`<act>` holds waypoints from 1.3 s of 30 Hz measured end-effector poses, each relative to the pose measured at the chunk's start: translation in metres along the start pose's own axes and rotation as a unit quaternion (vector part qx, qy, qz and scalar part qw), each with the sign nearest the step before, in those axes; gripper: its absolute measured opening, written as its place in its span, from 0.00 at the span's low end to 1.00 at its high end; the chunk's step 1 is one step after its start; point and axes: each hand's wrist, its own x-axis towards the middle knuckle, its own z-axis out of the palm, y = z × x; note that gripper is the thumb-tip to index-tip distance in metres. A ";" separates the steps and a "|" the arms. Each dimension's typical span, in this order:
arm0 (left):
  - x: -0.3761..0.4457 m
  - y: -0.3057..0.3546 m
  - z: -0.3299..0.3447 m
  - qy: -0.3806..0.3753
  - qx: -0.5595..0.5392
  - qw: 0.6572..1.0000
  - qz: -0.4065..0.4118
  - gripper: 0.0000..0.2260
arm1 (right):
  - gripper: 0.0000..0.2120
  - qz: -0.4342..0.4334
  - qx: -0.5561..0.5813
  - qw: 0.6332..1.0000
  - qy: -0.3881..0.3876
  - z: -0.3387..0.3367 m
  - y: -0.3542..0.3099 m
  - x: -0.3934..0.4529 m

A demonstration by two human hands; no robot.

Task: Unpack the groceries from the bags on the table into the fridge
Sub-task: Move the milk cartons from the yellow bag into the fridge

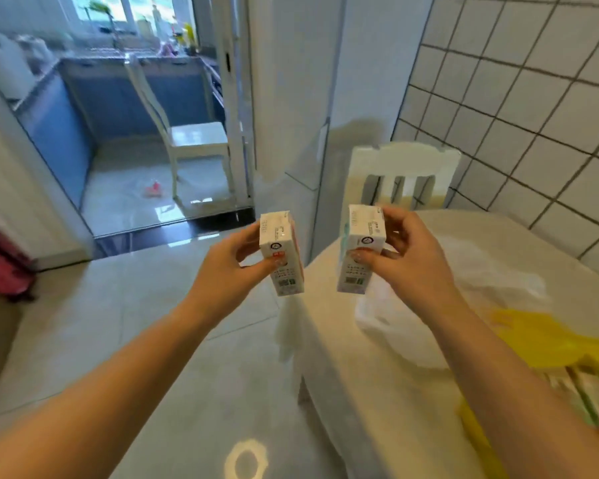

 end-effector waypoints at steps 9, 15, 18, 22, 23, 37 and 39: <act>0.011 -0.059 -0.229 0.081 0.038 0.996 -0.012 0.24 | 0.26 -0.075 0.015 0.993 -0.088 0.217 -0.066 0.064; 0.033 -0.093 -0.319 0.118 0.028 0.992 -0.024 0.22 | 0.26 -0.096 0.018 0.986 -0.131 0.314 -0.090 0.117; 0.059 -0.112 -0.347 0.132 0.030 0.990 -0.027 0.21 | 0.25 -0.109 0.008 0.985 -0.136 0.354 -0.092 0.150; 0.114 -0.139 -0.382 0.145 0.011 0.989 -0.028 0.21 | 0.26 -0.114 0.010 0.984 -0.139 0.404 -0.084 0.211; 0.131 -0.144 -0.391 0.144 0.011 0.989 -0.025 0.21 | 0.26 -0.115 0.011 0.984 -0.137 0.417 -0.082 0.230; 0.416 -0.198 -0.486 0.146 0.024 0.989 -0.003 0.23 | 0.26 -0.126 0.066 0.983 -0.116 0.542 -0.077 0.504; 0.458 -0.208 -0.491 0.131 0.021 0.991 0.011 0.23 | 0.26 -0.128 0.061 0.985 -0.103 0.545 -0.071 0.538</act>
